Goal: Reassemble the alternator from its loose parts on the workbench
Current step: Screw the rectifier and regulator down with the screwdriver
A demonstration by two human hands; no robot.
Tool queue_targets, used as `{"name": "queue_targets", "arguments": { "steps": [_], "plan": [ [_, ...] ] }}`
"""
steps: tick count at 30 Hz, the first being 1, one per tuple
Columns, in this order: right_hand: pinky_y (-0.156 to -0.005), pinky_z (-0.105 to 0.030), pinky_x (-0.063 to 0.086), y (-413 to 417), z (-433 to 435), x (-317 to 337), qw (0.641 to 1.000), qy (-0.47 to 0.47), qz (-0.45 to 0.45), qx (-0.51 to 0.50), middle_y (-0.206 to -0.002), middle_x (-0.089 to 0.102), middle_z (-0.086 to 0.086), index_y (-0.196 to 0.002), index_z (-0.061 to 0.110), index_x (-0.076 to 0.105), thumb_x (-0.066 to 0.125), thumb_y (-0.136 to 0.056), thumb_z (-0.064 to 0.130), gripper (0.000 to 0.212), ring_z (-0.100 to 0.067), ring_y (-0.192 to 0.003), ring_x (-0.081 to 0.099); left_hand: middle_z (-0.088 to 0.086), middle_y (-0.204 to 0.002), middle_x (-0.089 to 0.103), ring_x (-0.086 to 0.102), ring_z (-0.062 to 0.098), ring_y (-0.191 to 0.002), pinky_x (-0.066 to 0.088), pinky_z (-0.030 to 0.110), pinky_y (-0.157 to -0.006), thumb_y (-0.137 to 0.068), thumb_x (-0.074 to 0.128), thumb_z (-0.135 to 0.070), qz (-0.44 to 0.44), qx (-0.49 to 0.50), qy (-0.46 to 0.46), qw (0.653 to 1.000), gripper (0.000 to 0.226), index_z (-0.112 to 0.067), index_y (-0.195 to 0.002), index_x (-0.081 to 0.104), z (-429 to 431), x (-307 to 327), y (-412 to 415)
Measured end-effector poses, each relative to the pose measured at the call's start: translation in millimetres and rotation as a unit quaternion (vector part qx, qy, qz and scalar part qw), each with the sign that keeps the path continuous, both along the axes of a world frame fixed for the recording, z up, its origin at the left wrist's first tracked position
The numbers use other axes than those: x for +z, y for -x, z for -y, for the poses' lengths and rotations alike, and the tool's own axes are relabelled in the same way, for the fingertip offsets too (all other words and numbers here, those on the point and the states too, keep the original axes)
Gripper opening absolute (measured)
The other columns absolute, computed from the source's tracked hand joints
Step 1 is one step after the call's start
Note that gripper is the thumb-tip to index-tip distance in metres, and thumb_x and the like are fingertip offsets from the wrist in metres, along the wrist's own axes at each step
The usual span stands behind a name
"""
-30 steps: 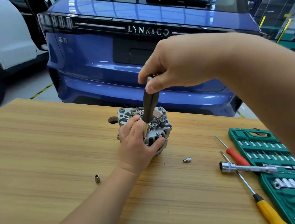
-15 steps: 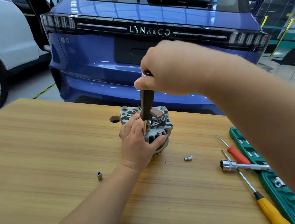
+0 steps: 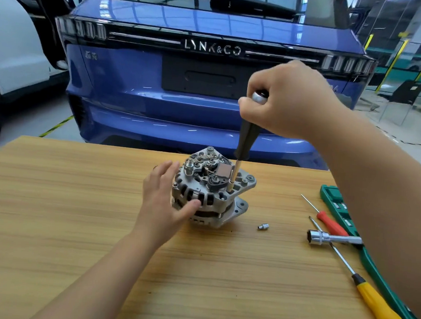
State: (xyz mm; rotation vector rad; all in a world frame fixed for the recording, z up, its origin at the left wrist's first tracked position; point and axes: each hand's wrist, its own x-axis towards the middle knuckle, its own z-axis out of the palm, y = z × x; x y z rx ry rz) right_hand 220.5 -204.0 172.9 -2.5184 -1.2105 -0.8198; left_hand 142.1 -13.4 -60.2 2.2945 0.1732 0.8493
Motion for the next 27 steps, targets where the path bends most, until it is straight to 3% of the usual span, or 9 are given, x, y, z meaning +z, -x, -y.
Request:
{"name": "queue_targets", "arguments": {
  "steps": [4,7,12,15,17,19,21,23,27],
  "plan": [
    [-0.053,-0.027,0.030,1,-7,-11,1.000,-0.004,-0.012,0.003,-0.055,0.045,0.004,-0.069,0.019,0.056,0.054,-0.085,0.041,0.027,-0.015,-0.052,0.038,-0.017,-0.148,0.019,0.021,0.013,-0.139,0.030,0.040,-0.112,-0.063,0.081,-0.054,-0.024,-0.032,0.064,0.997,0.113,-0.048,-0.144,0.003,24,3,-6],
    [-0.051,-0.026,0.027,3,-8,-12,0.999,-0.009,-0.028,0.019,-0.053,0.042,0.007,-0.067,0.023,0.053,0.055,-0.085,0.039,0.025,-0.012,-0.051,0.036,-0.019,-0.144,0.020,0.023,0.012,-0.137,0.033,0.041,-0.111,-0.063,0.084,-0.050,-0.009,-0.023,0.077,0.997,0.114,-0.049,-0.143,0.002,26,3,-6],
    [-0.051,-0.026,0.033,2,-7,-9,0.993,0.011,-0.106,0.060,-0.050,0.044,0.003,-0.069,0.015,0.062,0.057,-0.085,0.035,0.027,-0.018,-0.049,0.040,-0.025,-0.142,0.020,0.022,0.006,-0.135,0.029,0.034,-0.107,-0.062,0.084,-0.051,-0.013,-0.027,0.090,0.995,0.115,-0.050,-0.144,0.004,26,3,-6],
    [-0.051,-0.026,0.029,9,-15,-23,0.992,0.125,-0.006,0.027,-0.056,0.043,0.006,-0.072,0.017,0.060,0.053,-0.087,0.042,0.030,-0.023,-0.064,0.047,-0.024,-0.143,0.019,0.020,0.005,-0.135,0.029,0.034,-0.109,-0.063,0.085,-0.047,-0.012,-0.025,0.099,0.995,0.113,-0.050,-0.144,0.005,27,5,-5],
    [-0.052,-0.026,0.028,9,-11,-22,0.994,0.110,0.012,0.023,-0.055,0.044,0.006,-0.072,0.018,0.060,0.053,-0.086,0.042,0.029,-0.021,-0.060,0.045,-0.021,-0.147,0.016,0.016,0.008,-0.139,0.027,0.035,-0.112,-0.065,0.084,-0.046,-0.008,-0.016,0.084,0.996,0.110,-0.048,-0.144,0.008,29,7,-2],
    [-0.050,-0.025,0.033,5,-2,-13,0.998,0.014,-0.048,0.044,-0.051,0.049,0.003,-0.070,0.017,0.062,0.055,-0.083,0.038,0.026,-0.020,-0.050,0.044,-0.016,-0.150,0.016,0.013,0.009,-0.140,0.023,0.033,-0.111,-0.068,0.083,-0.043,0.024,-0.008,0.043,0.999,0.098,-0.042,-0.143,0.021,31,8,0],
    [-0.047,-0.024,0.035,0,4,-5,0.994,-0.059,-0.071,0.060,-0.051,0.054,-0.001,-0.069,0.016,0.064,0.055,-0.083,0.037,0.026,-0.019,-0.044,0.047,-0.009,-0.147,0.027,0.013,0.013,-0.142,0.018,0.033,-0.113,-0.071,0.082,-0.038,0.068,-0.024,-0.016,0.997,0.070,-0.030,-0.130,0.046,35,11,-1],
    [-0.048,-0.024,0.034,0,1,-6,0.996,-0.046,-0.061,0.046,-0.053,0.054,0.000,-0.070,0.017,0.063,0.055,-0.084,0.037,0.025,-0.013,-0.045,0.044,-0.010,-0.140,0.039,0.014,0.016,-0.143,0.008,0.025,-0.115,-0.074,0.080,-0.035,0.084,-0.037,-0.058,0.994,0.046,-0.023,-0.114,0.061,38,14,-3],
    [-0.053,-0.027,0.031,1,-3,-13,0.997,-0.023,-0.071,0.009,-0.058,0.048,0.006,-0.073,0.020,0.062,0.056,-0.087,0.036,0.022,-0.014,-0.052,0.038,-0.004,-0.131,0.052,0.016,0.013,-0.138,0.003,0.010,-0.109,-0.077,0.080,-0.025,0.086,-0.031,-0.029,0.995,0.029,-0.018,-0.103,0.069,41,19,-4]
  ]
}}
